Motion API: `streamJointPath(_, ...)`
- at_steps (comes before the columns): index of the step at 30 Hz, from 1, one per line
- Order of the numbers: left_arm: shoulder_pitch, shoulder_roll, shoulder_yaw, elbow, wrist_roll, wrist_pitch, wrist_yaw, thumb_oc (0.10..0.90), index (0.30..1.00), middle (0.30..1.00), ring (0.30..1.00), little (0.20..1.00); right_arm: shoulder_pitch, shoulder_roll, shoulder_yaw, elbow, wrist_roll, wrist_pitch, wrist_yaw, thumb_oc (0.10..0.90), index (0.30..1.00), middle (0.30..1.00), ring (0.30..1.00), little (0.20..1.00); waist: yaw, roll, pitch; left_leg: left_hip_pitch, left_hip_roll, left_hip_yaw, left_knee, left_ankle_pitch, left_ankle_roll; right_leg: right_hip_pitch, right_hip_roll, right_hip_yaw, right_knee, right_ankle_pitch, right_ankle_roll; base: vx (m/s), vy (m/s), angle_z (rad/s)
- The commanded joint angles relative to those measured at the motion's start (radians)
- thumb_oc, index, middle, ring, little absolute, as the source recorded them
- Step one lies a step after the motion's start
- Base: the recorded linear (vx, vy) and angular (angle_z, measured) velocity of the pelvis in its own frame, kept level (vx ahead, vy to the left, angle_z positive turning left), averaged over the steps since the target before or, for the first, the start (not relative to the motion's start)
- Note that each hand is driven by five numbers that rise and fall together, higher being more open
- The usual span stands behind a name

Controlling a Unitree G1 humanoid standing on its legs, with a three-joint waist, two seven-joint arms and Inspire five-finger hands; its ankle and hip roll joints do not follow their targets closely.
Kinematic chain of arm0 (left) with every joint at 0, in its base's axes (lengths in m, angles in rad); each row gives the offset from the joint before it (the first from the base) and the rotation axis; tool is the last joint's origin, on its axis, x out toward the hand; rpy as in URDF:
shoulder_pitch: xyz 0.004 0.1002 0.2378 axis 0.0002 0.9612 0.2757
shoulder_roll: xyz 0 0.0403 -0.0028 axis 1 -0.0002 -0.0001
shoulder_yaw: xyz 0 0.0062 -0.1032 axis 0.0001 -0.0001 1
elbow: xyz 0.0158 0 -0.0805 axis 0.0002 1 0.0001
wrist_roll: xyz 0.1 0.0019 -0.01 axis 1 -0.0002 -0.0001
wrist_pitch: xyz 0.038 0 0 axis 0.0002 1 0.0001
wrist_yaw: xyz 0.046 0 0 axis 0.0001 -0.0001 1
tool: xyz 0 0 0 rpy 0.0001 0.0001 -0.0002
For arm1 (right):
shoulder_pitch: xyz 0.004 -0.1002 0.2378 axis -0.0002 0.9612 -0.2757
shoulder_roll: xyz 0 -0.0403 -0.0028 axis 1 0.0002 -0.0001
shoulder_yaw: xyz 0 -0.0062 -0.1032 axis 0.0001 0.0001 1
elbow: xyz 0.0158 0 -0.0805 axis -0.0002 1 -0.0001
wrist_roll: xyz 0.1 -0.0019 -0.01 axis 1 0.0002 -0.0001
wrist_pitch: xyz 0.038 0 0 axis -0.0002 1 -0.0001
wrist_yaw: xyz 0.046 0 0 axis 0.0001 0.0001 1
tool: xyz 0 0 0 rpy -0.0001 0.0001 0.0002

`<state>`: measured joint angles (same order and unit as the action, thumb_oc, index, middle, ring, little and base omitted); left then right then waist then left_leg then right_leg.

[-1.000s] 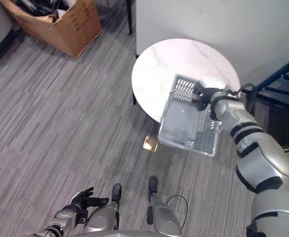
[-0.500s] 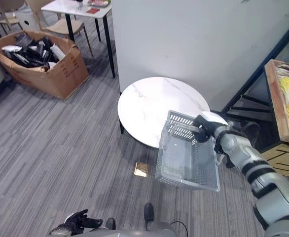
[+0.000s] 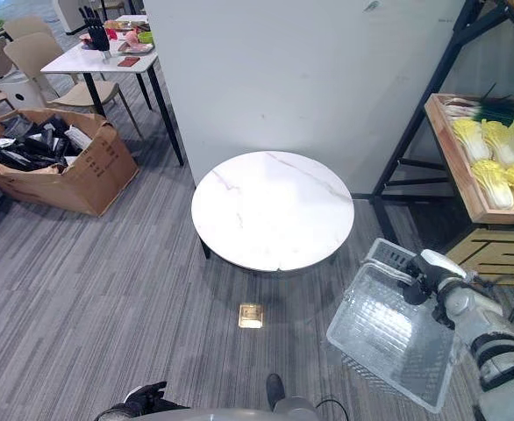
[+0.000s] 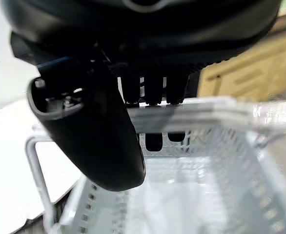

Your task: Get the vegetables into the basket

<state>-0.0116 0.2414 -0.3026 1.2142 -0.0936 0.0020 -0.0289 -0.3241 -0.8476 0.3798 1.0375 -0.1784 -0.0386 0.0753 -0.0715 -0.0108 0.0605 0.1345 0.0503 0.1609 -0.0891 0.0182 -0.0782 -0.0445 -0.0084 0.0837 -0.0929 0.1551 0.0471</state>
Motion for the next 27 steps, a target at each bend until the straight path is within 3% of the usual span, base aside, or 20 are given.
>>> streamJointPath(1, -0.030, 0.020, -0.005, 0.057, 0.035, -0.018, 0.000, 0.900, 1.000, 1.000, 1.000, 1.000, -0.148, -0.075, -0.034, -0.034, 0.080, -0.010, -0.037, 0.400, 0.300, 0.300, 0.300, 0.300, 0.003, -0.043, -0.006, 0.000, -0.006, -0.017, 0.002, -0.023, -0.002, 0.080, -0.052, -0.069, 0.034, -0.080, 0.100, 0.00, 0.000, 0.00)
streamJointPath(9, -0.019, 0.016, 0.006, 0.077, 0.056, -0.009, 0.002, 0.900, 1.000, 1.000, 1.000, 1.000, -0.094, -0.014, -0.066, 0.002, 0.092, 0.006, -0.027, 0.400, 0.300, 0.300, 0.300, 0.300, -0.001, -0.033, 0.019, 0.015, -0.020, 0.005, 0.002, -0.039, 0.013, 0.066, -0.061, -0.049, 0.064, -0.088, 0.107, 0.01, 0.044, -0.03)
streamJointPath(19, -0.027, 0.035, 0.037, 0.060, 0.080, -0.015, 0.002, 0.900, 1.000, 1.000, 1.000, 1.000, -0.018, 0.077, -0.118, -0.093, 0.128, 0.014, -0.024, 0.400, 0.300, 0.300, 0.300, 0.300, -0.031, -0.026, 0.062, 0.005, -0.050, 0.108, 0.061, -0.081, 0.037, 0.007, -0.073, 0.047, 0.093, -0.060, 0.145, -0.03, 0.081, -0.45)
streamJointPath(22, -0.037, 0.047, 0.045, 0.048, 0.076, -0.019, 0.003, 0.900, 1.000, 1.000, 1.000, 1.000, -0.026, 0.101, -0.104, -0.096, 0.124, 0.017, -0.016, 0.400, 0.300, 0.300, 0.300, 0.300, -0.036, -0.022, 0.074, 0.003, -0.058, 0.153, 0.045, -0.080, 0.042, -0.024, -0.076, 0.074, 0.094, -0.033, 0.172, -0.08, 0.041, -0.81)
streamJointPath(23, -0.047, 0.069, 0.058, 0.036, 0.071, -0.021, 0.011, 0.900, 1.000, 1.000, 1.000, 1.000, -0.055, 0.130, -0.078, -0.099, 0.108, 0.021, -0.015, 0.400, 0.300, 0.300, 0.300, 0.300, -0.010, -0.020, 0.095, 0.003, -0.040, 0.220, 0.044, -0.077, 0.036, -0.059, -0.118, -0.026, 0.099, 0.005, 0.195, -0.15, -0.101, -1.24)
streamJointPath(24, -0.053, 0.079, 0.067, 0.033, 0.068, -0.019, 0.012, 0.900, 1.000, 1.000, 1.000, 1.000, -0.069, 0.144, -0.072, -0.096, 0.106, 0.022, -0.016, 0.400, 0.300, 0.300, 0.300, 0.300, 0.011, -0.022, 0.097, -0.003, -0.024, 0.250, 0.055, -0.075, 0.028, -0.068, -0.156, -0.136, 0.100, 0.013, 0.185, -0.15, -0.178, -2.12)
streamJointPath(25, -0.056, 0.092, 0.078, 0.031, 0.067, -0.016, 0.013, 0.900, 1.000, 1.000, 1.000, 1.000, -0.082, 0.169, -0.059, -0.086, 0.106, 0.024, -0.017, 0.400, 0.300, 0.300, 0.300, 0.300, 0.030, -0.030, 0.091, -0.003, -0.006, 0.286, 0.062, -0.076, 0.018, -0.069, -0.206, -0.287, 0.108, 0.015, 0.175, -0.05, -0.124, -2.10)
streamJointPath(26, -0.054, 0.094, 0.085, 0.035, 0.068, -0.013, 0.015, 0.900, 1.000, 1.000, 1.000, 1.000, -0.089, 0.193, -0.046, -0.068, 0.109, 0.026, -0.016, 0.400, 0.300, 0.300, 0.300, 0.300, 0.043, -0.040, 0.089, 0.009, 0.000, 0.312, 0.069, -0.084, 0.015, -0.054, -0.227, -0.353, 0.102, 0.018, 0.173, 0.06, -0.099, -1.74)
streamJointPath(27, -0.058, 0.096, 0.087, 0.037, 0.068, -0.011, 0.015, 0.900, 1.000, 1.000, 1.000, 1.000, -0.076, 0.206, -0.044, -0.066, 0.104, 0.026, -0.011, 0.400, 0.300, 0.300, 0.300, 0.300, 0.036, -0.050, 0.080, 0.022, -0.004, 0.310, 0.056, -0.078, 0.012, -0.053, -0.225, -0.340, 0.099, 0.029, 0.174, 0.11, -0.065, -0.76)
